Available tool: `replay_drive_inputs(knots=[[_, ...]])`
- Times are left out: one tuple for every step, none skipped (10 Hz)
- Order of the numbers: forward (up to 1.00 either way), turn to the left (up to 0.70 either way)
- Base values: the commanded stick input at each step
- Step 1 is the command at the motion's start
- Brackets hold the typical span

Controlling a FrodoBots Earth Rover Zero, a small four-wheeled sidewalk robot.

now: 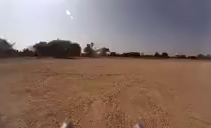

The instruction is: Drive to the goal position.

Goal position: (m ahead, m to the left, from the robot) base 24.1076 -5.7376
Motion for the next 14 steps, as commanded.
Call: replay_drive_inputs(knots=[[0.7, 0.0], [0.7, 0.0], [0.7, 0.0], [0.7, 0.0], [0.7, 0.0], [0.7, 0.0], [0.7, 0.0], [0.7, 0.0], [0.7, 0.0], [0.7, 0.0], [0.7, 0.0], [0.7, 0.0], [0.7, 0.0], [0.7, 0.0]])
